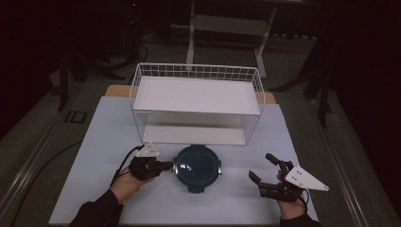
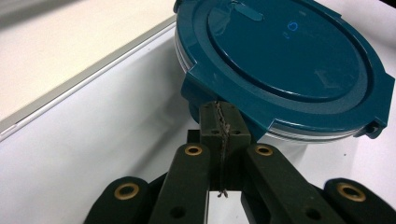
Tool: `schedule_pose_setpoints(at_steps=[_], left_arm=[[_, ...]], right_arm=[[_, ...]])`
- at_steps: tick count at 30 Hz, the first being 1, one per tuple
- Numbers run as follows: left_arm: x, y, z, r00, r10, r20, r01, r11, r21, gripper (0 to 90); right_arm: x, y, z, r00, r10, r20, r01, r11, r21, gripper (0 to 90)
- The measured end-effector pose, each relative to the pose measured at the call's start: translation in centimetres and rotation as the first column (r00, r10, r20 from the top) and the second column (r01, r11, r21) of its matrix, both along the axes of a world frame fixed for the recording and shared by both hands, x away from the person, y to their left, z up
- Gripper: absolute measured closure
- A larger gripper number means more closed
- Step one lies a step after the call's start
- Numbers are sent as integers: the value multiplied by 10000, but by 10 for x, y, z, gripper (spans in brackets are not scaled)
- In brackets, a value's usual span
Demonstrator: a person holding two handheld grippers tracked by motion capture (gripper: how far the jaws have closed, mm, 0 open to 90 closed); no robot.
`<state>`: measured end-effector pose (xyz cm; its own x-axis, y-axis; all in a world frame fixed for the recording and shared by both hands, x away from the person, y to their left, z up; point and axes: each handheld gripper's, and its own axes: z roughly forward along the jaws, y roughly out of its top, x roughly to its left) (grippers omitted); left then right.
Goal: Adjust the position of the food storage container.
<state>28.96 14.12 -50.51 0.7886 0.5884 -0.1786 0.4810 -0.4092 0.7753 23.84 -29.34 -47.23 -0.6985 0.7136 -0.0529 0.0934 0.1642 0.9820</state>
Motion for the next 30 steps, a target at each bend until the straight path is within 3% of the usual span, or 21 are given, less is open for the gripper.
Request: schedule_pose_setpoints(at_steps=[27, 30], left_arm=[[7, -27, -1, 9996, -212, -175, 205, 9990, -402, 895], [5, -23, 2, 9999, -120, 14, 120, 9987, -491, 778]], right_arm=[[-1, 3, 0, 10000, -7, 26, 8, 9998, -184, 144], [-1, 3, 0, 10000, -25, -82, 23, 9998, -196, 143]])
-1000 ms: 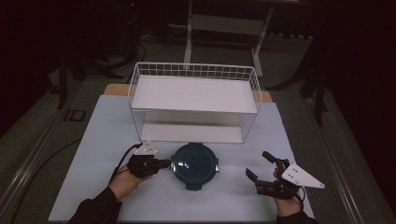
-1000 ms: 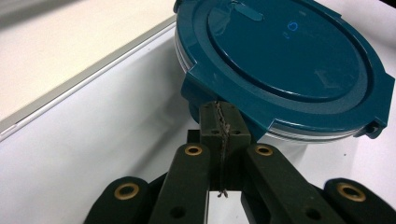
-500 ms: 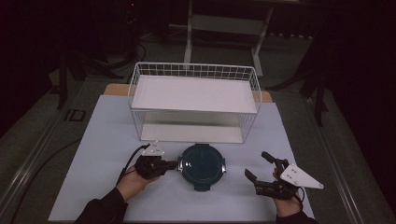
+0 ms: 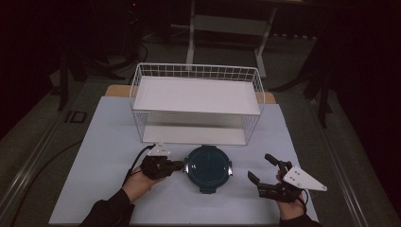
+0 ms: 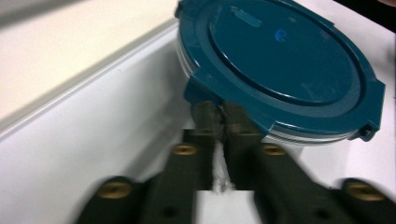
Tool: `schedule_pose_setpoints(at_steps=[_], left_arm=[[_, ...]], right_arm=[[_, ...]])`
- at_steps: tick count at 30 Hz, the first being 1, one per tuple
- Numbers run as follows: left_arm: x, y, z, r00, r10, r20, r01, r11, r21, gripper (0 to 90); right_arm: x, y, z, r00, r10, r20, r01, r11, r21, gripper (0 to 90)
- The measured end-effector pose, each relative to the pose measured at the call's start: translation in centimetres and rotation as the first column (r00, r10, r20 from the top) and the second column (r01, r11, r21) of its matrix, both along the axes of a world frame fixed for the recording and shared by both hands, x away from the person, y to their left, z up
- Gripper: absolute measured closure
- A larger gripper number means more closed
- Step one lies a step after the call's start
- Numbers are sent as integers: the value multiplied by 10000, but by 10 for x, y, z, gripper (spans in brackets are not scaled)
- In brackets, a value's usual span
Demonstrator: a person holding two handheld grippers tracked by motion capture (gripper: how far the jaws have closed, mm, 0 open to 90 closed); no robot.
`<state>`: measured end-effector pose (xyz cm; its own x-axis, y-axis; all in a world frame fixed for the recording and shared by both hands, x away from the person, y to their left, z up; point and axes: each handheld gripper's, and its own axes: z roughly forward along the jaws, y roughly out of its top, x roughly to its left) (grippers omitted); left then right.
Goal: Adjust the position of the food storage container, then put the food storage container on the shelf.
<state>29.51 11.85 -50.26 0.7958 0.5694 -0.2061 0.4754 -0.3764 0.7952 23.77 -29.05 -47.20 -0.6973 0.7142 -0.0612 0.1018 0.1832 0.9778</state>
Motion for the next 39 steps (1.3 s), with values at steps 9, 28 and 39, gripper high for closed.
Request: schedule_pose_setpoints(at_steps=[9, 28, 39], left_arm=[[-8, 16, 21, 9998, 130, -160, -151, 9901, -1396, 128], [9, -2, 13, 9764, 837, -1989, -1022, 9912, -842, 12], [33, -5, 0, 8702, 1175, -4785, -1864, 9775, -990, 63]], right_arm=[[-3, 4, 1, 10000, 17, 95, -18, 9999, 122, 143], [-8, 30, 32, 9998, -186, 80, 192, 9967, -785, 173], [1, 42, 26, 9973, 238, -695, -282, 9976, -626, 113]])
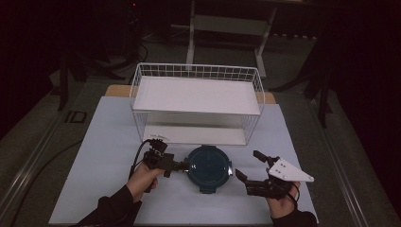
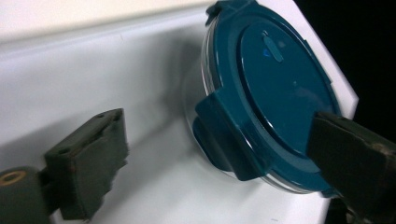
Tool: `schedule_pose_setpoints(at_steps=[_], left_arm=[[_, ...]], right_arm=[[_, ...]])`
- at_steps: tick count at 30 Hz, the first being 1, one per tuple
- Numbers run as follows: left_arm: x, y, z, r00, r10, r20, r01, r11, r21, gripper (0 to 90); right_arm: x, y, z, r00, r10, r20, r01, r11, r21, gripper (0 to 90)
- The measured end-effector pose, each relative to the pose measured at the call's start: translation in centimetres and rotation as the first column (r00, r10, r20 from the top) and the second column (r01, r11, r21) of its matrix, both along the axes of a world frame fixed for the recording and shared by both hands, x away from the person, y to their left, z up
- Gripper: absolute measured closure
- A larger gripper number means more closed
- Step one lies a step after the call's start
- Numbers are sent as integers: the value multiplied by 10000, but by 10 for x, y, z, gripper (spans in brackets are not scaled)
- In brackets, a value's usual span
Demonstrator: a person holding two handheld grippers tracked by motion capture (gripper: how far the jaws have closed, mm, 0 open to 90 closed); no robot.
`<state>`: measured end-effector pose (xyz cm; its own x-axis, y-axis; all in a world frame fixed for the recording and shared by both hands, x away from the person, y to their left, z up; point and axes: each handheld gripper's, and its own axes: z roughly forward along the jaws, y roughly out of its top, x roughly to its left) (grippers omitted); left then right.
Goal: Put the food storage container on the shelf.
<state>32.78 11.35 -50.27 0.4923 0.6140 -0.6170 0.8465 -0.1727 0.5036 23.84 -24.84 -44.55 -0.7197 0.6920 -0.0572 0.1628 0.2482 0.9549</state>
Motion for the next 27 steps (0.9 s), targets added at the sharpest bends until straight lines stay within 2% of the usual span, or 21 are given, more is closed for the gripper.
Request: schedule_pose_setpoints(at_steps=[1, 2, 3, 4, 5, 6, 8, 10, 11, 14, 15, 18, 19, 20, 21, 22, 23, 24, 25, 26, 27], left_arm=[[2, 1, -2, 9991, -50, -417, 35, 9994, -354, 76], [2, 1, -2, 9991, -50, -417, 35, 9994, -354, 94], [5, 2, -4, 9979, 38, -652, -66, 9991, -419, 94], [8, 4, -7, 9945, 115, -1042, -189, 9973, -703, 168], [8, 4, -7, 9945, 115, -1042, -189, 9973, -703, 202], [9, 5, -9, 9922, 18, -1247, -121, 9965, -822, 202], [10, 4, -13, 9867, 3, -1623, -183, 9938, -1093, 333], [11, 3, -14, 9839, -101, -1785, -105, 9934, -1139, 355], [11, 3, -15, 9807, -55, -1952, -194, 9919, -1254, 445], [13, 2, -19, 9695, -299, -2434, -115, 9859, -1666, 489], [14, 1, -17, 9730, -370, -2280, 25, 9887, -1498, 508], [14, 2, -16, 9741, -453, -2217, 124, 9890, -1476, 513], [13, 2, -16, 9753, -481, -2154, 169, 9894, -1444, 518], [11, 2, -15, 9774, -503, -2054, 205, 9892, -1450, 519], [8, 1, -12, 9823, -549, -1789, 303, 9900, -1375, 520], [8, 1, -12, 9823, -549, -1789, 303, 9900, -1375, 525], [4, 0, -9, 9864, -607, -1529, 403, 9903, -1326, 530], [4, 0, -9, 9864, -607, -1529, 403, 9903, -1326, 537], [0, -1, -5, 9897, -701, -1251, 539, 9903, -1281, 543], [0, -1, -5, 9897, -701, -1251, 539, 9903, -1281, 545], [-4, -2, -2, 9925, -801, -925, 695, 9911, -1132, 548]], right_arm=[[0, 2, -1, 10000, 19, -46, -20, 9999, -163, 112], [0, 2, -1, 10000, 19, -46, -20, 9999, -163, 112], [1, 5, -2, 9999, -95, -64, 93, 9994, -325, 107], [2, 8, -5, 9996, 67, -263, -80, 9987, -500, 104], [2, 8, -5, 9996, 67, -263, -80, 9987, -500, 104], [2, 10, -6, 9996, -21, -291, 7, 9989, -473, 102], [3, 11, -8, 9991, -52, -409, 33, 9990, -448, 102], [2, 11, -8, 9989, -19, -474, -4, 9989, -470, 102], [2, 11, -9, 9989, -49, -466, 26, 9988, -493, 102], [2, 11, -9, 9988, -93, -479, 67, 9986, -525, 103], [2, 11, -9, 9980, -51, -635, 17, 9986, -530, 103], [2, 11, -10, 9969, -79, -783, 38, 9986, -522, 131], [4, 11, -12, 9936, -83, -1125, 29, 9989, -476, 136], [4, 11, -12, 9936, -83, -1125, 29, 9989, -476, 136], [7, 11, -15, 9873, 15, -1591, -66, 9995, -316, 142], [7, 11, -15, 9873, 15, -1591, -66, 9995, -316, 142], [11, 10, -17, 9769, 56, -2134, -74, 9999, -75, 156], [11, 10, -17, 9769, 56, -2134, -74, 9999, -75, 156], [16, 8, -19, 9645, 148, -2637, -85, 9997, 250, 175], [16, 8, -19, 9645, 148, -2637, -85, 9997, 250, 175], [20, 5, -21, 9476, 268, -3182, -89, 9983, 576, 188]])
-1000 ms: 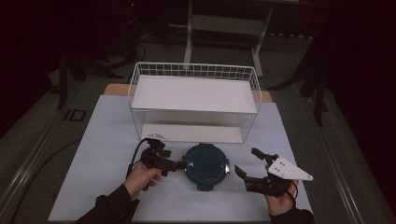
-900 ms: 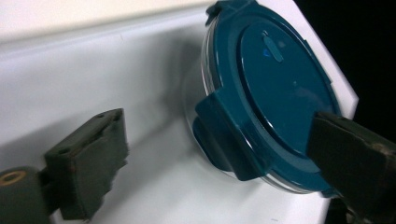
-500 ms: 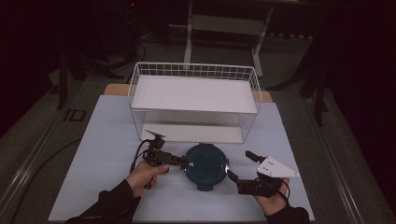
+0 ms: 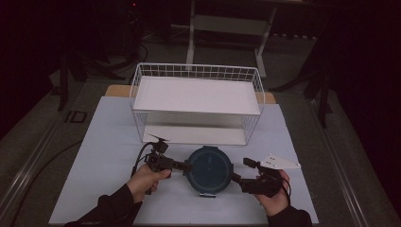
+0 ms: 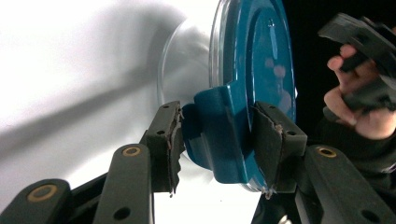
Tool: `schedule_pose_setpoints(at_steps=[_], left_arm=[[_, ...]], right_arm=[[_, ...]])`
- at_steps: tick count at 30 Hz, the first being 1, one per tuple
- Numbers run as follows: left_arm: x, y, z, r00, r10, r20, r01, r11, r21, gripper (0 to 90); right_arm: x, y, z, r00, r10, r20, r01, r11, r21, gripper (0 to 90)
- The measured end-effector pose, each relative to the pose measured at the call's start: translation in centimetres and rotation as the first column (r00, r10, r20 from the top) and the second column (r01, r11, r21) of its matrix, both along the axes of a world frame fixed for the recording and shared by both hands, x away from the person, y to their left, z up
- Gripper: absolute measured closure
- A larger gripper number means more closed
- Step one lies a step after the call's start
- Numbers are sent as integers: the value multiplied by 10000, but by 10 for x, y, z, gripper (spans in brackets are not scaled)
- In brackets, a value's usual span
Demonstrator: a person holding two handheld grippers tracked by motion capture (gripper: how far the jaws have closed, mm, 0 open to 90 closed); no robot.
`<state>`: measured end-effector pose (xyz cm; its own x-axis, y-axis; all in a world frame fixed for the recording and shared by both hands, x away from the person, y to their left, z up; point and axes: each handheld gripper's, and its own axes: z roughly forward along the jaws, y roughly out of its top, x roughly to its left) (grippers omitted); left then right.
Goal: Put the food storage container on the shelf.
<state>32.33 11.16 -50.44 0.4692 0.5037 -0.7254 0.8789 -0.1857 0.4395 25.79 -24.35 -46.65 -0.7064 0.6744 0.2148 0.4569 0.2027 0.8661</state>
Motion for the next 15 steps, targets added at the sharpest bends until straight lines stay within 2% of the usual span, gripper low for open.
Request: schedule_pose_setpoints(at_steps=[1, 3, 4, 5, 6, 7, 8, 9, 10, 11, 13, 14, 15], left_arm=[[0, 0, 0, 10000, 0, 0, 0, 10000, 0, 551], [-4, -1, 2, 9997, -57, 252, 56, 10000, 34, 553], [-6, 0, 3, 9994, -139, 324, 136, 9999, 83, 558], [-8, 1, 3, 9990, -177, 403, 174, 9998, 62, 558], [-12, 2, 4, 9979, -233, 612, 227, 9997, 113, 561], [-12, 2, 4, 9979, -233, 612, 227, 9997, 113, 564], [-16, 2, 5, 9959, -277, 858, 266, 9996, 135, 565], [-16, 2, 5, 9959, -277, 858, 266, 9996, 135, 567], [-18, 2, 5, 9948, -325, 968, 313, 9994, 139, 567], [-21, 2, 5, 9931, -382, 1107, 367, 9992, 157, 570], [-22, 3, 5, 9930, -363, 1128, 352, 9993, 124, 573], [-23, 3, 5, 9931, -343, 1119, 333, 9994, 106, 573], [-24, 3, 5, 9923, -383, 1177, 371, 9992, 129, 574]], right_arm=[[0, 0, 0, 10000, 0, 0, 0, 10000, 0, 188], [4, -2, -2, 9984, 57, -559, -44, 9997, 236, 222], [7, -4, -6, 9941, 130, -1079, -75, 9987, 512, 231], [7, -4, -6, 9941, 130, -1079, -75, 9987, 512, 231], [10, -5, -10, 9862, 328, -1624, -214, 9972, 719, 246], [10, -5, -10, 9862, 328, -1624, -214, 9972, 719, 246], [12, -6, -15, 9772, 444, -2074, -251, 9952, 947, 254], [12, -6, -15, 9772, 444, -2074, -251, 9952, 947, 254], [14, -6, -17, 9730, 525, -2250, -292, 9940, 1056, 257], [15, -5, -20, 9642, 634, -2575, -345, 9927, 1153, 273], [16, -6, -24, 9507, 900, -2967, -465, 9875, 1505, 343], [16, -6, -24, 9507, 900, -2967, -465, 9875, 1505, 343], [17, -6, -25, 9470, 906, -3083, -445, 9871, 1536, 349]])
